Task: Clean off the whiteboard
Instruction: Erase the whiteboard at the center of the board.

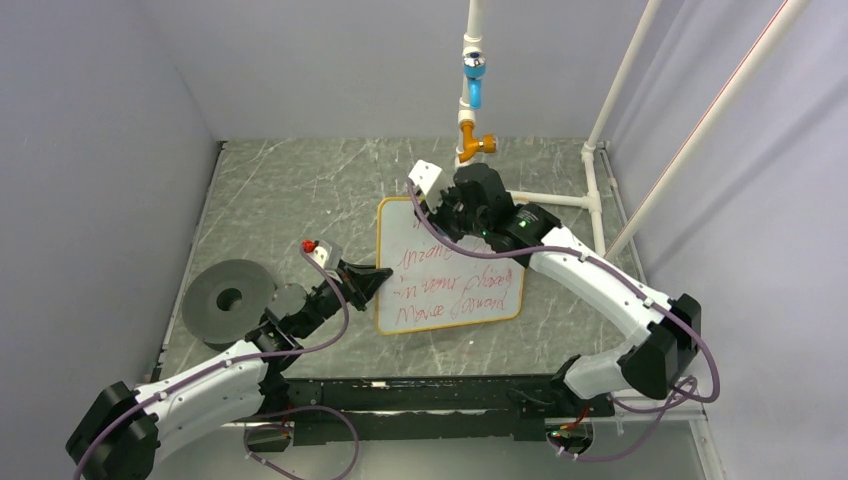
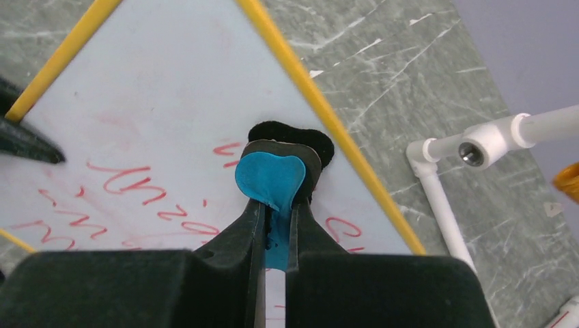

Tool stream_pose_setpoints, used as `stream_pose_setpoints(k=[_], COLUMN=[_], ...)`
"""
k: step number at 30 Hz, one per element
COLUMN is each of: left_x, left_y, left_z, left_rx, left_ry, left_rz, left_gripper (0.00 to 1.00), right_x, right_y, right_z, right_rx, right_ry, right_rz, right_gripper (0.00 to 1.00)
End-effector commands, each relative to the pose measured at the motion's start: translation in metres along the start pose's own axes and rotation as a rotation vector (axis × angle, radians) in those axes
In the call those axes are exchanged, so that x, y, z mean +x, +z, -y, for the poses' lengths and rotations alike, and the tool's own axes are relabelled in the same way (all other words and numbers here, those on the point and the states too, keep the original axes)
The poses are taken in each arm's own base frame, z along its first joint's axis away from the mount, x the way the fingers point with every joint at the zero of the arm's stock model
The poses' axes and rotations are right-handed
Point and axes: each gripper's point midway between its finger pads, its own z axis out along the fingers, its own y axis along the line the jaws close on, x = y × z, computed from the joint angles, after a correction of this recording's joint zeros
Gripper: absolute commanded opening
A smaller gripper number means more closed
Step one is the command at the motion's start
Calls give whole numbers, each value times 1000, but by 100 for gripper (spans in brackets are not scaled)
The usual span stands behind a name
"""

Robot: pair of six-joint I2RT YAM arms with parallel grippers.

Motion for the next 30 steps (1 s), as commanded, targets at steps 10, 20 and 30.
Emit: stream_pose_setpoints(k=[10,20,30], left_x=[28,28,30], left_y=[-4,-6,-8], left_z=[-11,-11,-12], left_rx=[19,23,20], left_ry=[211,215,203], left_rz=[-110,-103,-103], left_gripper=[0,0,0], right_x=[-42,20,-45], right_y=[7,7,8], right_z=[-2,-41,5], right_rx=[14,-158,-42], right_ry=[47,-39,71], right_rz=[91,20,96], right_gripper=[0,0,0])
